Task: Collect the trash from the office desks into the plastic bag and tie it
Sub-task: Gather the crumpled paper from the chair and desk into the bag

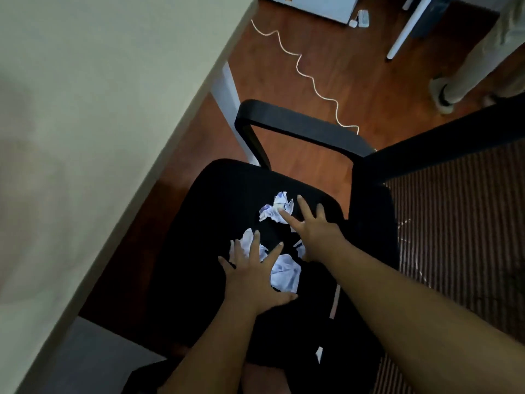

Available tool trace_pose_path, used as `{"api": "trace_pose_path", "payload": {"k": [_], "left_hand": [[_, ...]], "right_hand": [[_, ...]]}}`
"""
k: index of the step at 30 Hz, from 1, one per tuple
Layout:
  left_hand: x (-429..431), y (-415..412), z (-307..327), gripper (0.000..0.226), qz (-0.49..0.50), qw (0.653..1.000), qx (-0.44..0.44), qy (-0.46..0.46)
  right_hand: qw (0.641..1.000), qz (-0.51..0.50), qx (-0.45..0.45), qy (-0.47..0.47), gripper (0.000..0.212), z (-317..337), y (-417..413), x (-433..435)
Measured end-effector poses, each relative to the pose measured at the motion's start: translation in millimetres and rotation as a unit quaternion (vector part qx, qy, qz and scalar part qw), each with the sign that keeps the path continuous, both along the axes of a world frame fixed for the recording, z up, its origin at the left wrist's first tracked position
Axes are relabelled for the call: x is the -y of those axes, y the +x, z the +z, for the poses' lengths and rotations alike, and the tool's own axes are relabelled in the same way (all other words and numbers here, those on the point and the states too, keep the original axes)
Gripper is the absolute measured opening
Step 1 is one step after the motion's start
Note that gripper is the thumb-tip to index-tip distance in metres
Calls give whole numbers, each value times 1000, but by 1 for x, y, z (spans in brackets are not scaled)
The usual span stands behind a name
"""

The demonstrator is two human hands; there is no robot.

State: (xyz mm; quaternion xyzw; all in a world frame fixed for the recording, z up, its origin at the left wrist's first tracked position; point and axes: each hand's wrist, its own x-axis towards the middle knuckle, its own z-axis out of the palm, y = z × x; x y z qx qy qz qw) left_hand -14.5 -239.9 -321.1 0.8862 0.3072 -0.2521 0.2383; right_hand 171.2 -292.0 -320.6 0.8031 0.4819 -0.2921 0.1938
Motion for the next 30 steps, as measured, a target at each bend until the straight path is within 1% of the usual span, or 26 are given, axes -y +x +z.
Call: {"api": "trace_pose_path", "payload": {"k": [3, 6, 9, 12, 14, 15, 17, 19, 22, 25, 27, 30], "left_hand": [[0, 7, -31, 107, -11, 1000, -7, 12], [4, 11, -51, 100, -9, 1000, -17, 17], [12, 14, -58, 81, -4, 1000, 7, 27], [13, 17, -67, 74, 9, 997, 59, 54], [12, 18, -69, 76, 11, 995, 69, 65], [13, 19, -71, 80, 10, 995, 69, 65], [18, 20, -75, 90, -3, 996, 53, 77], [22, 22, -80, 90, -2, 996, 53, 77], [21, 24, -82, 69, 6, 991, 94, 100], [14, 17, -85, 53, 10, 982, 141, 126], [9, 12, -89, 51, -2, 979, 147, 138], [3, 12, -91, 55, -7, 983, 126, 137]], "right_hand": [[999, 28, -9, -33, 138, -25, 7, -17], [998, 34, -21, -54, 139, -43, 13, -25], [998, 25, -42, -38, 127, -56, 19, -23], [999, 8, -53, -1, 117, -64, 22, -18], [998, -11, -59, 4, 116, -68, 20, -15], [998, -22, -62, 8, 113, -70, 18, -15], [996, -49, -69, 19, 103, -75, 14, -13], [992, -98, -70, 30, 94, -80, 10, -10], [985, -157, -68, 38, 80, -83, 8, -5], [984, -156, -73, 34, 70, -84, 9, -2], [986, -146, -66, 46, 67, -82, 9, -1], [984, -153, -42, 79, 63, -77, 8, -1]]}}
